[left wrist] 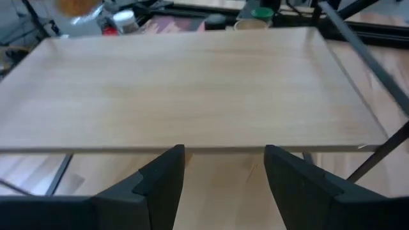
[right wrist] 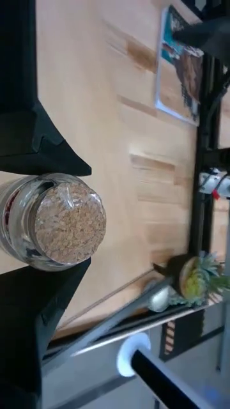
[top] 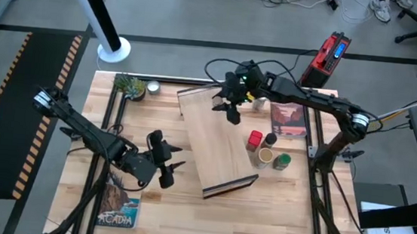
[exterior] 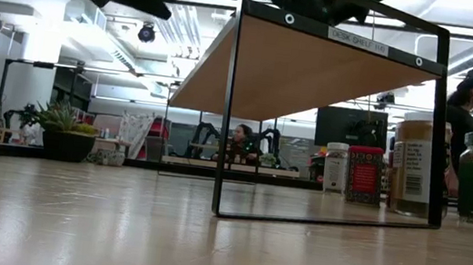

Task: Shelf spices
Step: Remove the transparent seasoning bottle from the shelf

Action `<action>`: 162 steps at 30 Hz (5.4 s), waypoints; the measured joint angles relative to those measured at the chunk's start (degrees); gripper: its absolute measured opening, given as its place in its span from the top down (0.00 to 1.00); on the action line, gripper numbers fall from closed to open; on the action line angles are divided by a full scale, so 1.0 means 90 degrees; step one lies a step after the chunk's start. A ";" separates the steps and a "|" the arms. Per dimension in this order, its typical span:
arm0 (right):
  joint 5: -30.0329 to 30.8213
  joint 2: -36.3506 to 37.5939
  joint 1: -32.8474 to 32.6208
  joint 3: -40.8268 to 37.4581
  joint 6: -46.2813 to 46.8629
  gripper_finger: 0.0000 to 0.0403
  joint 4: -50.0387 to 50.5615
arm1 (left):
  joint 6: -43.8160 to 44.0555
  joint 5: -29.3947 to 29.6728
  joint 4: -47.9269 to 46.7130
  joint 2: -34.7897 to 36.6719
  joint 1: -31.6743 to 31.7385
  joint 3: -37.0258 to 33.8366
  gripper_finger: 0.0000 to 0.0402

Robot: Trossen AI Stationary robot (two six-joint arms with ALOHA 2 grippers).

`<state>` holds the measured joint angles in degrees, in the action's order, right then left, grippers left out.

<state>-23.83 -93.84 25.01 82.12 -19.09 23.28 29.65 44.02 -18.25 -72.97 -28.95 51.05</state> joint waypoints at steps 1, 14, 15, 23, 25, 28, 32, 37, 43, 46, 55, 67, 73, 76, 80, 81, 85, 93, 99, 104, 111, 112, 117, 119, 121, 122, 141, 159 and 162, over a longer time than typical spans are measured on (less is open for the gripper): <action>-0.0005 0.0083 0.0029 -0.0068 0.0000 0.60 0.0066 | 0.0084 0.0003 -0.0027 0.0000 0.0000 -0.0030 0.49; 0.0490 0.1479 0.0568 -0.1975 0.0234 0.60 -0.1108 | 0.0269 0.0116 0.0290 -0.0003 -0.0005 -0.0330 0.49; 0.0492 0.1544 0.0632 -0.2213 0.0286 0.60 -0.1323 | 0.0269 0.0165 0.0285 -0.0002 -0.0005 -0.0330 0.49; 0.0505 0.1748 0.1214 -0.3601 0.0627 0.60 -0.2807 | 0.0264 0.0217 0.0394 -0.0002 0.0002 -0.0330 0.49; 0.0519 0.1746 0.1307 -0.3777 0.0628 0.60 -0.3003 | 0.0263 0.0219 0.0418 -0.0002 0.0002 -0.0330 0.49; 0.0551 0.1746 0.1414 -0.3934 0.0625 0.60 -0.3126 | 0.0211 0.0224 0.0414 -0.0002 0.0012 -0.0330 0.49; 0.0827 0.1746 0.1584 -0.4078 0.0562 0.60 -0.3255 | 0.0123 0.0234 0.0412 -0.0002 0.0015 -0.0330 0.49; 0.0816 0.1746 0.1664 -0.4104 0.0627 0.60 -0.3287 | 0.0099 0.0341 0.0427 -0.0002 0.0017 -0.0330 0.49; 0.0820 0.1746 0.1667 -0.4176 0.0772 0.60 -0.3291 | -0.0227 0.0346 0.0751 -0.0002 0.0019 -0.0328 0.49; 0.0818 0.1741 0.1667 -0.4322 0.0818 0.60 -0.3289 | -0.0263 0.0346 0.0800 -0.0002 0.0019 -0.0328 0.49; 0.0820 0.1739 0.1667 -0.5038 0.0901 0.60 -0.4075 | -0.0241 0.0346 0.0794 -0.0002 0.0019 -0.0328 0.49; 0.0566 0.1737 0.1674 -0.5367 0.0845 0.60 -0.4140 | -0.0241 0.0341 0.0790 -0.0002 0.0019 -0.0328 0.49; 0.0445 0.1736 0.1674 -0.5535 0.0733 0.60 -0.4143 | -0.0241 0.0338 0.0790 -0.0002 0.0019 -0.0328 0.49; 0.0125 0.1736 0.1674 -0.5558 0.0518 0.60 -0.4146 | -0.0248 0.0336 0.0788 -0.0002 0.0019 -0.0328 0.49; 0.0086 0.1736 0.1670 -0.5558 0.0443 0.60 -0.4296 | -0.0260 0.0336 0.0788 -0.0002 0.0019 -0.0328 0.49; 0.0038 0.1736 0.1676 -0.5558 0.0413 0.60 -0.4329 | -0.0260 0.0336 0.0788 -0.0002 0.0019 -0.0328 0.49; -0.0035 0.1736 0.1667 -0.5560 0.0456 0.60 -0.4220 | -0.0243 0.0334 0.0788 -0.0002 0.0019 -0.0328 0.49; 0.0306 0.1736 0.1710 -0.5809 0.0722 0.60 -0.4005 | -0.0238 0.0187 0.0784 0.0000 0.0019 -0.0328 0.49; 0.0631 0.1736 0.1799 -0.6097 0.0869 0.60 -0.4291 | -0.0239 0.0178 0.0761 0.0000 0.0019 -0.0328 0.49; 0.0650 0.1736 0.1852 -0.6115 0.1020 0.60 -0.4333 | -0.0217 0.0164 0.0761 0.0000 0.0019 -0.0328 0.49; 0.0648 0.1736 0.2046 -0.6144 0.1139 0.60 -0.4285 | -0.0187 0.0087 0.0761 0.0000 0.0017 -0.0328 0.49; 0.0641 0.1736 0.2088 -0.6150 0.1140 0.60 -0.4285 | -0.0185 0.0075 0.0761 0.0000 0.0017 -0.0328 0.49; 0.0297 0.1736 0.2273 -0.6173 0.1047 0.60 -0.4284 | -0.0191 0.0062 0.0763 0.0000 0.0018 -0.0328 0.49; 0.0259 0.1736 0.2342 -0.6206 0.0998 0.60 -0.4280 | -0.0197 0.0062 0.0763 0.0000 0.0017 -0.0328 0.49; 0.0267 0.1736 0.2416 -0.6253 0.0986 0.60 -0.4253 | -0.0192 0.0054 0.0763 0.0000 0.0017 -0.0328 0.49; 0.0271 0.1736 0.2446 -0.6276 0.1009 0.60 -0.4237 | -0.0192 0.0052 0.0763 0.0000 0.0017 -0.0328 0.49; 0.0265 0.1736 0.2602 -0.6526 0.0964 0.59 -0.4720 | -0.0218 0.0045 0.0765 0.0000 0.0019 -0.0328 0.49; 0.0152 0.1736 0.2597 -0.6533 0.1193 0.58 -0.5007 | -0.0238 0.0045 0.0766 0.0000 0.0019 -0.0328 0.49; 0.0153 0.1736 0.2597 -0.6647 0.1312 0.59 -0.5108 | -0.0238 0.0045 0.0766 0.0000 0.0019 -0.0328 0.49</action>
<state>-22.46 -78.22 48.38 22.30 -7.29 -22.70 27.51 44.42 -11.35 -72.97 -28.77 48.10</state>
